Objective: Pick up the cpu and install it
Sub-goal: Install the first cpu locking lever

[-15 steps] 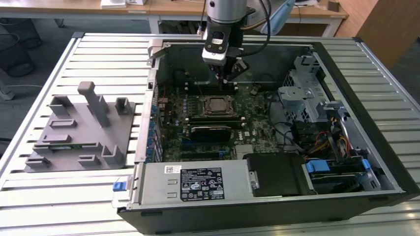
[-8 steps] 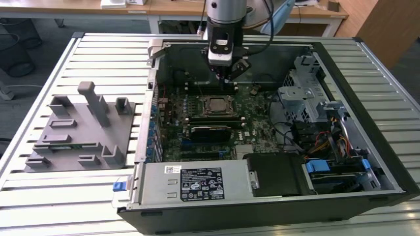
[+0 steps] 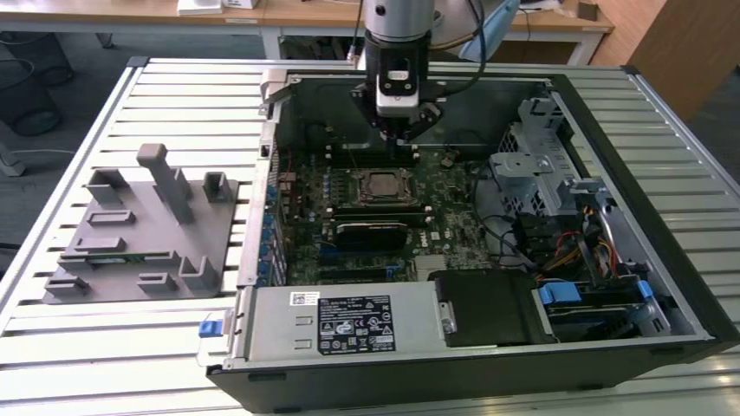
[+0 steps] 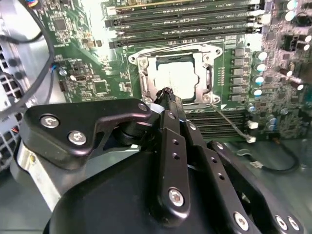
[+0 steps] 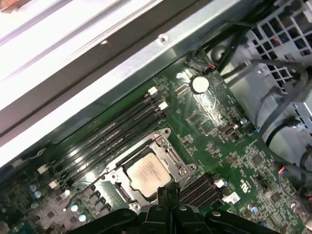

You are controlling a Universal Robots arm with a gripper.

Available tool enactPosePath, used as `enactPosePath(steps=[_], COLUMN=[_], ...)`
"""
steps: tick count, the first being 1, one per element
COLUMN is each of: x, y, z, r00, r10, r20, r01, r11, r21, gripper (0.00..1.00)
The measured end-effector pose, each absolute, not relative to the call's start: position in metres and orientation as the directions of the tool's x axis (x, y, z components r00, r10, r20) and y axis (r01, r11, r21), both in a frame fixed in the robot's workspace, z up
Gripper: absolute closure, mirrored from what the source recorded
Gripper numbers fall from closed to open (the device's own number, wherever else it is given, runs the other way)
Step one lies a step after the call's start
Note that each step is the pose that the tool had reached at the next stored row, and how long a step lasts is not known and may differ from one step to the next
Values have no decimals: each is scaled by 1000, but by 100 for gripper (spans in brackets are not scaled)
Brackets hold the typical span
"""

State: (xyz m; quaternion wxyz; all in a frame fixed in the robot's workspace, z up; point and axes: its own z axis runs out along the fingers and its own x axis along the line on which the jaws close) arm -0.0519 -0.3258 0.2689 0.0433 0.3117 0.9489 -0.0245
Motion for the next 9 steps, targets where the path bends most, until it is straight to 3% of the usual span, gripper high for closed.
enactPosePath(steps=[4, 9], x=[-52, -52], y=[-326, -326], z=[269, 268], r00=[-824, -846], r10=[561, 531], r20=[-77, -47], r01=[564, 531], r11=[826, 847], r21=[-19, 23], gripper=[89, 89])
